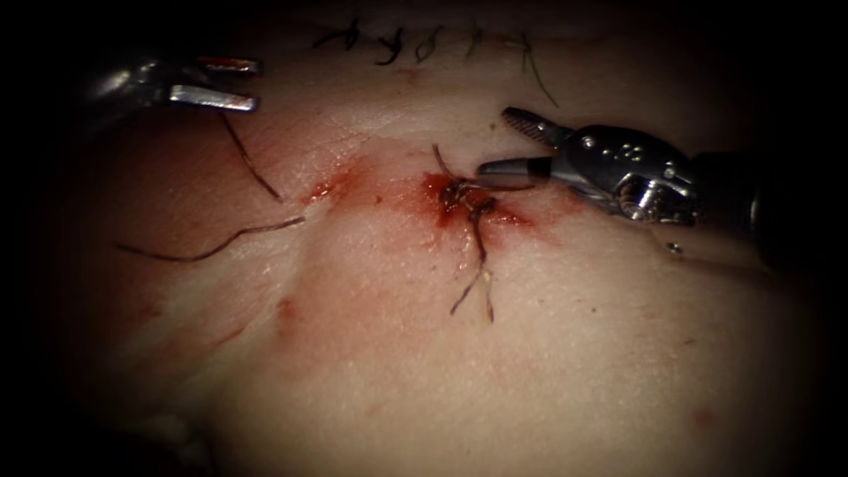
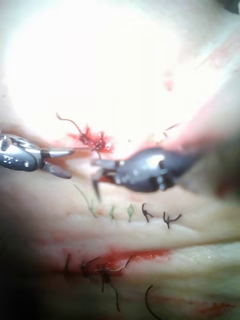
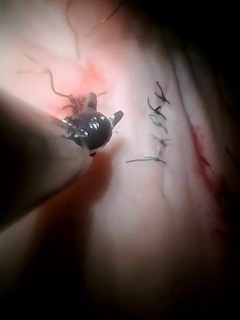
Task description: Wound Closure
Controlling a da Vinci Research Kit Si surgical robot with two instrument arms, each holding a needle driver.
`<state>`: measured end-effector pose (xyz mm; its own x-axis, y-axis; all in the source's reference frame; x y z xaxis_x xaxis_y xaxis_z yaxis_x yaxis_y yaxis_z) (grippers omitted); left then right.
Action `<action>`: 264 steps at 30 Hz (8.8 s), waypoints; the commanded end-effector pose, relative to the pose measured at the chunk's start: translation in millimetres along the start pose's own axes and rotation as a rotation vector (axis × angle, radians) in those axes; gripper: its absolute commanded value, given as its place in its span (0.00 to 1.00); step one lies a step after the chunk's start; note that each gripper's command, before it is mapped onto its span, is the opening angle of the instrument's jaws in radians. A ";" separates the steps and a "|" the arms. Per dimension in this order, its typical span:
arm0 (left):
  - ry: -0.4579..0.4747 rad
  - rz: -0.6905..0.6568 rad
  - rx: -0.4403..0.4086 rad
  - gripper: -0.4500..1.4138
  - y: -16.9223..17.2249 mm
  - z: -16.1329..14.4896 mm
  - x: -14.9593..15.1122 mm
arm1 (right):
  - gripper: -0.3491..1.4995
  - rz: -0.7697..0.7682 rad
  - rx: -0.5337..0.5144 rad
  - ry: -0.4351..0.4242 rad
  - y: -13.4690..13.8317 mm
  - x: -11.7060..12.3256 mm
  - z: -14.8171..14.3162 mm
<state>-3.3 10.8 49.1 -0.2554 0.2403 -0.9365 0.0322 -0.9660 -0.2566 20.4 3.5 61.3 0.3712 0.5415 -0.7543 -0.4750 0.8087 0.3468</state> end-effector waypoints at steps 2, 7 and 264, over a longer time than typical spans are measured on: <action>-0.032 -0.020 0.005 0.00 0.3 1.0 -2.5 | 0.99 0.006 -0.016 0.001 -0.2 -1.9 -1.5; -0.105 -0.126 -0.018 0.57 0.8 2.7 -6.9 | 0.99 0.007 -0.045 -0.007 -0.6 -3.7 -4.0; -0.077 0.156 0.119 0.00 5.6 4.1 -10.8 | 0.99 -0.719 -0.026 0.096 -15.6 -4.7 -4.9</action>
<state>-3.3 3.0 58.4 -0.3341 0.0823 -0.9389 -0.0408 -0.9965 -0.0729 21.9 -11.9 56.0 0.5268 -0.1460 -0.8373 -0.1616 0.9500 -0.2673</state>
